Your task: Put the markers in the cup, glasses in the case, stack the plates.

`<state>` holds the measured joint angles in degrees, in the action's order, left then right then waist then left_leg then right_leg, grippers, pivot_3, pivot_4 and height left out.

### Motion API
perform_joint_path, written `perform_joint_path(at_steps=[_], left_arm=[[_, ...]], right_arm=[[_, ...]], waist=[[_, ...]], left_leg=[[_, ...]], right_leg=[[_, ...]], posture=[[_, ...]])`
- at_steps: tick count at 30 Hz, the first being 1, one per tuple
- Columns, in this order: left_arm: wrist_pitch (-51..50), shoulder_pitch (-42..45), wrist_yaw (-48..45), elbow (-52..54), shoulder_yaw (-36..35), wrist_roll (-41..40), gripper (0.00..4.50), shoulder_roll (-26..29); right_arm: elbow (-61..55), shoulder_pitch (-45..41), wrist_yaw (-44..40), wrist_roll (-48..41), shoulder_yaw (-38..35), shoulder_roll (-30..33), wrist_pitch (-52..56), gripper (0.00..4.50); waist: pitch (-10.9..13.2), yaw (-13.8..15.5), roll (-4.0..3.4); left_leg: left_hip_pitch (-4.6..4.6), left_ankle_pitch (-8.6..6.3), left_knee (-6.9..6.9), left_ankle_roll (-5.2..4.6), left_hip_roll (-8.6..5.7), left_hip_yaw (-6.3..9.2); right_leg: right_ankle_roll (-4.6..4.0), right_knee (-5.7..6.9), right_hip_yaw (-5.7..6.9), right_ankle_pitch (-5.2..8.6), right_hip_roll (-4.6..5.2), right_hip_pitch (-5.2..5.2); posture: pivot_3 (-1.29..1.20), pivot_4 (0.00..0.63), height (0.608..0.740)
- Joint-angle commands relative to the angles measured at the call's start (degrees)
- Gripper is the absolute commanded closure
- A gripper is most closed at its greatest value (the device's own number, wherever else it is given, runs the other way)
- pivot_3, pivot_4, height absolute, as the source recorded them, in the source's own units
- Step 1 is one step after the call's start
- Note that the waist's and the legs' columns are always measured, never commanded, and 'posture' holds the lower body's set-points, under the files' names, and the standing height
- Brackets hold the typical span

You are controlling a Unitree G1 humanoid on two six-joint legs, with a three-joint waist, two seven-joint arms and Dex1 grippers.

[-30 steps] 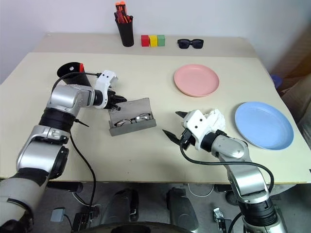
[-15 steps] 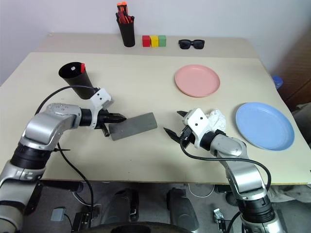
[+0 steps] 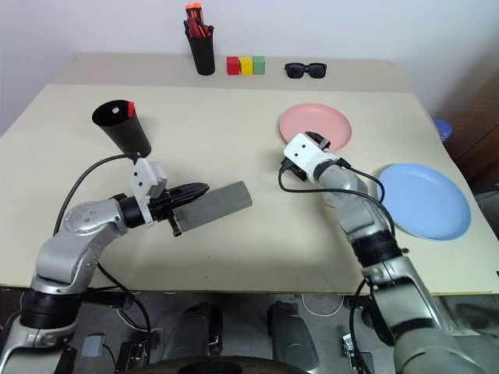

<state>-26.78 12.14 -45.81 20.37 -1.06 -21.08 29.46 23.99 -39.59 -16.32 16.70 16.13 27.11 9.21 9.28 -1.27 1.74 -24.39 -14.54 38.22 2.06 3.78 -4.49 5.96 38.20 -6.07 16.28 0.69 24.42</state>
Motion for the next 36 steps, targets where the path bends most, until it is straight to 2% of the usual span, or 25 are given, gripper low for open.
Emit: perform_joint_path(at_steps=[1,6,7,9,14,18,22,26,28,31,33,36], left_arm=[[0.88,-1.04,1.96,4.36,-0.91,-1.31,4.47,-0.65],[1.61,-3.66,3.98,6.77,-1.32,-1.93,4.47,-1.24],[1.63,-4.10,4.31,7.19,-1.46,-2.06,4.50,-1.31],[1.61,-4.73,4.89,7.85,-1.68,-2.20,4.50,-1.40],[1.93,-5.22,5.72,8.19,-1.79,-2.70,4.50,-1.14],[1.95,-4.85,6.30,8.12,-1.53,-3.04,4.50,-1.15],[2.36,-3.61,6.86,7.25,-0.16,-2.27,4.50,-1.58],[3.15,-2.39,6.05,5.57,0.84,-1.92,4.50,-1.46],[4.24,-1.55,4.83,4.09,1.69,-1.50,4.50,-1.31],[6.70,0.77,1.99,0.88,3.68,-0.87,4.50,-1.10],[8.07,2.12,0.21,-0.65,4.75,-0.74,4.50,-1.15],[9.37,3.20,-1.08,-2.31,5.60,-0.23,4.50,-1.31]], right_arm=[[11.20,-5.44,3.23,4.56,2.46,-0.81,-7.66,0.54],[26.17,-11.40,6.34,6.82,3.48,-2.82,-13.52,0.54],[28.22,-12.15,6.59,6.91,3.38,-3.02,-14.21,1.06],[31.23,-13.18,6.72,7.01,3.13,-3.21,-15.64,1.81],[34.83,-14.33,7.15,7.38,2.91,-3.05,-18.47,4.41],[32.30,-13.76,9.05,7.76,2.17,-1.77,-20.99,4.47],[16.42,-7.21,6.11,7.94,-0.09,5.81,-21.78,4.47],[-6.36,4.78,-2.72,2.59,-7.94,14.75,-15.24,4.47],[-16.44,11.59,-6.87,-0.72,-13.92,18.46,-9.56,4.47],[-31.05,26.88,-13.72,-4.14,-26.30,24.65,-2.20,4.47],[-37.01,36.10,-16.98,-4.88,-32.16,26.49,0.44,4.47],[-41.60,43.37,-19.09,-5.95,-36.47,26.30,3.92,4.47]], waist=[[0.00,-0.02,0.00],[-0.01,-0.98,-0.01],[-0.01,-1.11,-0.01],[-0.01,-1.28,-0.01],[-0.01,-1.40,-0.03],[0.03,-1.52,-0.09],[0.09,-0.92,-0.18],[0.08,-0.45,-0.19],[0.06,-0.40,-0.23],[0.03,0.51,-0.30],[0.02,0.62,-0.31],[0.01,-0.03,-0.27]], left_leg=[[0.00,0.00,-0.02,0.00,0.00,0.01],[0.02,0.00,-0.03,0.00,0.01,0.02],[0.02,0.00,-0.03,0.01,0.01,0.03],[0.03,0.01,-0.03,0.01,0.00,0.05],[0.04,0.01,-0.03,0.01,0.01,0.06],[0.05,0.01,-0.04,0.01,0.01,0.06],[-0.01,0.00,-0.04,0.01,-0.02,0.08],[-0.01,-0.01,-0.06,-0.01,-0.03,0.09],[0.01,-0.01,-0.06,-0.01,-0.02,0.09],[0.03,-0.01,-0.06,-0.01,-0.02,0.10],[0.04,-0.01,-0.05,-0.02,-0.02,0.09],[0.13,-0.01,-0.02,-0.02,-0.03,0.07]], right_leg=[[0.00,0.00,0.00,0.00,0.00,0.00],[0.01,0.01,0.00,0.00,0.00,-0.02],[0.00,0.02,0.01,-0.01,0.00,-0.03],[0.00,0.02,0.01,-0.01,0.00,-0.06],[0.01,0.03,0.01,-0.01,0.00,-0.06],[0.01,0.04,0.01,-0.01,0.00,-0.05],[0.02,0.01,0.02,0.00,0.05,-0.04],[0.03,-0.04,0.03,0.00,0.06,-0.05],[0.03,-0.02,0.03,0.00,0.04,-0.06],[0.03,-0.02,0.03,0.01,0.01,-0.09],[0.03,-0.05,0.02,0.02,0.01,-0.11],[0.02,-0.10,-0.02,0.02,-0.01,-0.21]], posture=[[0.00,0.150,0.725],[0.00,0.150,0.725],[0.00,0.150,0.725],[0.00,0.150,0.725],[0.00,0.150,0.725],[0.00,0.150,0.725],[0.00,0.150,0.725],[0.00,0.150,0.725],[0.00,0.150,0.725],[0.00,0.150,0.725],[0.00,0.150,0.725],[0.00,0.150,0.725]])
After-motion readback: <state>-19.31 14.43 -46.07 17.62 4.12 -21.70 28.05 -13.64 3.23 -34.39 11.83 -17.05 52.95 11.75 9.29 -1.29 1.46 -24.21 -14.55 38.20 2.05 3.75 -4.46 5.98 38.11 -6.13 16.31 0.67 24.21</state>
